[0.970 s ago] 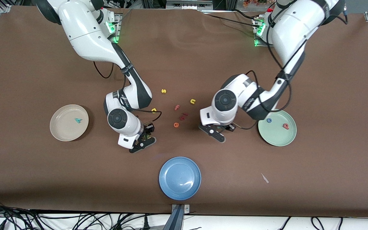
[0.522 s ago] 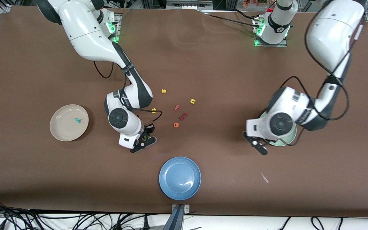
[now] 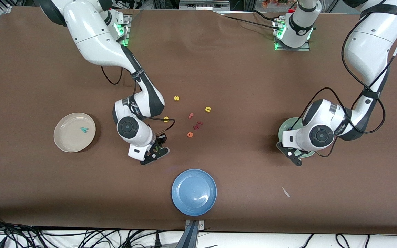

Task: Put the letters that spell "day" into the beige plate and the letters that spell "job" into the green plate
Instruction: 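Place the cyan l on the green plate while the right gripper grasps the d, then return the left arm while the right gripper drops the d on the beige plate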

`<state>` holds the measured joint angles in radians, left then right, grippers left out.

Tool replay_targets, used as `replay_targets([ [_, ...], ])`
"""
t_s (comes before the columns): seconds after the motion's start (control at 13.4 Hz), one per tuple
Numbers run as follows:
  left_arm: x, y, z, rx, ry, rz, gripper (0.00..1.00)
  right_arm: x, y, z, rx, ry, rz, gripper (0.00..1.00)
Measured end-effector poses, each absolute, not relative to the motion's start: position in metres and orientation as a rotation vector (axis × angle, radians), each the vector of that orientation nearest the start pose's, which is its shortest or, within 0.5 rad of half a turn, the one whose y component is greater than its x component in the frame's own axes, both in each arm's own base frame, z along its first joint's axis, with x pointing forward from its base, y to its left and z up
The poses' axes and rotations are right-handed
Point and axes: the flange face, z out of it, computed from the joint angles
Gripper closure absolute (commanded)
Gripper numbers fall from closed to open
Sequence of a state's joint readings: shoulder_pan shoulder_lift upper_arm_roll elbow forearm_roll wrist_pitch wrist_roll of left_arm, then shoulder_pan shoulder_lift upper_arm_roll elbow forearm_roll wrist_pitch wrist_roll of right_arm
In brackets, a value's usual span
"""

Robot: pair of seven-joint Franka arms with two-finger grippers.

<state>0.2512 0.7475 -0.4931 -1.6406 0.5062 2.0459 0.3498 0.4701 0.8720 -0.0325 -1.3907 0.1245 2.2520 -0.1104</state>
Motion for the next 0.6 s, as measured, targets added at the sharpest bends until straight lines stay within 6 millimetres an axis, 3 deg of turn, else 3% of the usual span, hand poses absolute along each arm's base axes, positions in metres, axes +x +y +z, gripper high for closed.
replay_targets([
  [0.07,0.652,-0.100,0.199,-2.810,1.204,0.351,0.01,0.663,0.311,0.190,-2.990,-0.720,0.056,0.94],
  [0.3,0.651,-0.107,0.200,-2.806,1.218,0.345,0.00,0.683,0.282,0.217,-3.005,-0.660,0.114,0.94],
  [0.45,0.652,-0.109,0.205,-2.804,1.221,0.334,0.00,0.690,0.250,0.234,-3.033,-0.604,0.196,0.94],
  [0.6,0.656,-0.114,0.228,-2.794,1.223,0.297,0.00,0.691,0.210,0.250,-3.075,-0.535,0.319,0.94],
])
